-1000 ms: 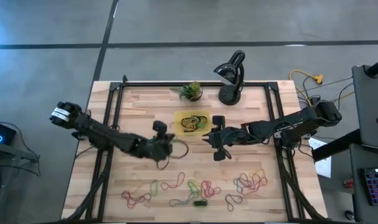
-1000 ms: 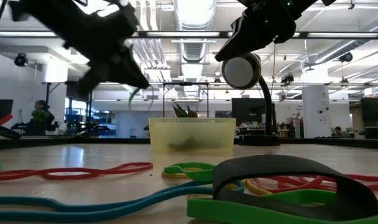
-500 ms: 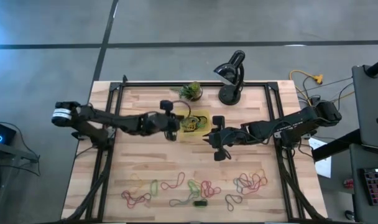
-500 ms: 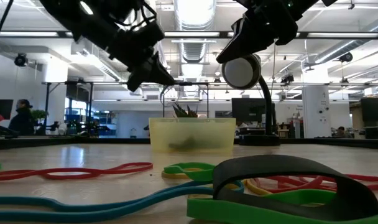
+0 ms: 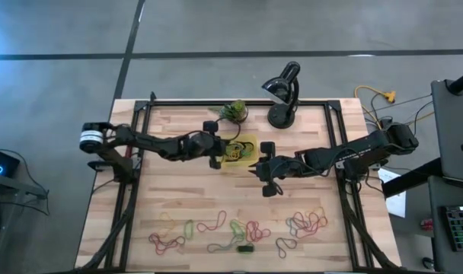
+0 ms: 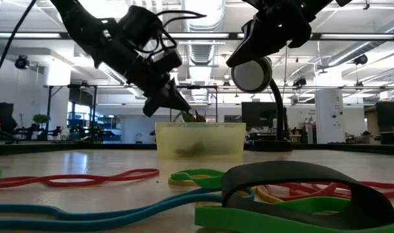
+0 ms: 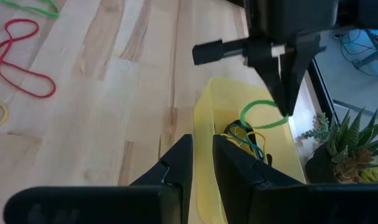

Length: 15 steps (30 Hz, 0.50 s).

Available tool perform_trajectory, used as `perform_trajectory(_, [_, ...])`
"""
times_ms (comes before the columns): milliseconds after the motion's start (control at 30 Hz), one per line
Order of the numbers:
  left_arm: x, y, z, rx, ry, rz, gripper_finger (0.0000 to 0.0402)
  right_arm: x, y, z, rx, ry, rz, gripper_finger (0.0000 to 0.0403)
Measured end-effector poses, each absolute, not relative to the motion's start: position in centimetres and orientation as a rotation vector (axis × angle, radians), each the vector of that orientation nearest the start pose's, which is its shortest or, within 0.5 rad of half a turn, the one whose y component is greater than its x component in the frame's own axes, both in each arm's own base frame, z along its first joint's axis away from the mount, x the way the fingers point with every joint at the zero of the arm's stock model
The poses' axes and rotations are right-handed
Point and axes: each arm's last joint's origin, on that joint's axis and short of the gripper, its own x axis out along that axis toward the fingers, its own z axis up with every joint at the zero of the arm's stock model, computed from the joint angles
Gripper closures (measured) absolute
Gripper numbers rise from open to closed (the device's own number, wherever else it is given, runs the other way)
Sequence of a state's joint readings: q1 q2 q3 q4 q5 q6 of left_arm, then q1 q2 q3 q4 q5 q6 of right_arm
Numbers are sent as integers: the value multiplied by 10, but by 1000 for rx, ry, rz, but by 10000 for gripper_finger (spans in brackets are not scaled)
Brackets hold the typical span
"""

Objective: Pick and place rubber bands into bin
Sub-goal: Put the green rubber band in the yellow bin

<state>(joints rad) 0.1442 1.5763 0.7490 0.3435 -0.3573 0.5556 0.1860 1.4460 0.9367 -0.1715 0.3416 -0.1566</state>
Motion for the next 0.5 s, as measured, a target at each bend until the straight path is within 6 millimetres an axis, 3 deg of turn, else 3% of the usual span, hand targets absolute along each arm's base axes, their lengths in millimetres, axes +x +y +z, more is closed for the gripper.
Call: perform_trajectory(500, [316, 59, 174, 580, 632, 339, 401, 300, 47, 238, -329, 675, -97, 346])
